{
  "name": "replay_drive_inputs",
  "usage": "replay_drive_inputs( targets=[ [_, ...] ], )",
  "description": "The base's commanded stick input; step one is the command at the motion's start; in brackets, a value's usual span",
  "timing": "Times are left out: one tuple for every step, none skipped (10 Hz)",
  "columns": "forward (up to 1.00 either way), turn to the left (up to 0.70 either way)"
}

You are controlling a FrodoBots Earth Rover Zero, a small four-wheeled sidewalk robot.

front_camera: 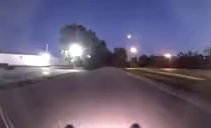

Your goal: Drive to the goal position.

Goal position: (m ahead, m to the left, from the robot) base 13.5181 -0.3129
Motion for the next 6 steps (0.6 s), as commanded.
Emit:
replay_drive_inputs(
  targets=[
    [1.0, 0.0],
    [1.0, 0.0],
    [1.0, 0.0],
    [1.0, 0.0],
    [1.0, 0.0],
    [1.0, 0.0]
  ],
)
